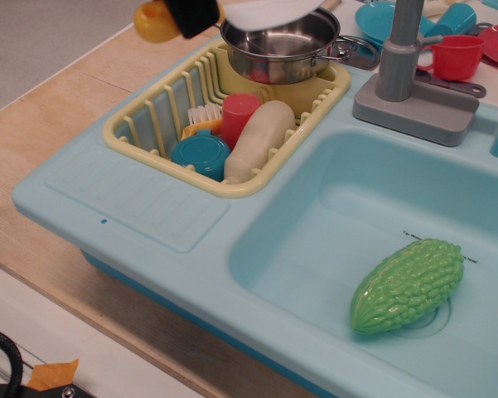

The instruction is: Put knife in pot or pan

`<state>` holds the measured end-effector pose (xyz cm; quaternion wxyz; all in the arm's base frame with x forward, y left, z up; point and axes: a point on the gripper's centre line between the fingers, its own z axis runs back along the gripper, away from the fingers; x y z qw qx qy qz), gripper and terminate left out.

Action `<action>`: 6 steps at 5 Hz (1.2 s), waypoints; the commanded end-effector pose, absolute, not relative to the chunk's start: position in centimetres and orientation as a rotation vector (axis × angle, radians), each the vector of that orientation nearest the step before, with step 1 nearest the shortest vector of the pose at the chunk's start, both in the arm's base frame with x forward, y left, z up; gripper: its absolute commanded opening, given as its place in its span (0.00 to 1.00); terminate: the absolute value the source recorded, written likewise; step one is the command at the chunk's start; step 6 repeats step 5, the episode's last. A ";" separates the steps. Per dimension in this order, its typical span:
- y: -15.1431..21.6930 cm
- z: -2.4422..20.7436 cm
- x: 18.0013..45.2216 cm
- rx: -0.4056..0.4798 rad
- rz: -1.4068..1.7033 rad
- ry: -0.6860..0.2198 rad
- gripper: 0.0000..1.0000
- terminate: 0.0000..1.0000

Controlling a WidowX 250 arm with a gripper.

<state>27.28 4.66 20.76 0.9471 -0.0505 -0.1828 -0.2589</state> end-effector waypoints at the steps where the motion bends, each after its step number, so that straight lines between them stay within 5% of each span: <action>1: 5.1 22.3 32.4 -0.103 -0.602 -0.476 0.00 0.00; 3: 4.6 20.4 37.8 -0.220 -0.662 -0.460 0.00 0.00; 4: 4.7 19.4 38.2 -0.245 -0.656 -0.452 1.00 0.00; 5: 5.1 19.1 37.7 -0.249 -0.636 -0.441 1.00 1.00; 6: 5.1 19.1 37.7 -0.249 -0.636 -0.441 1.00 1.00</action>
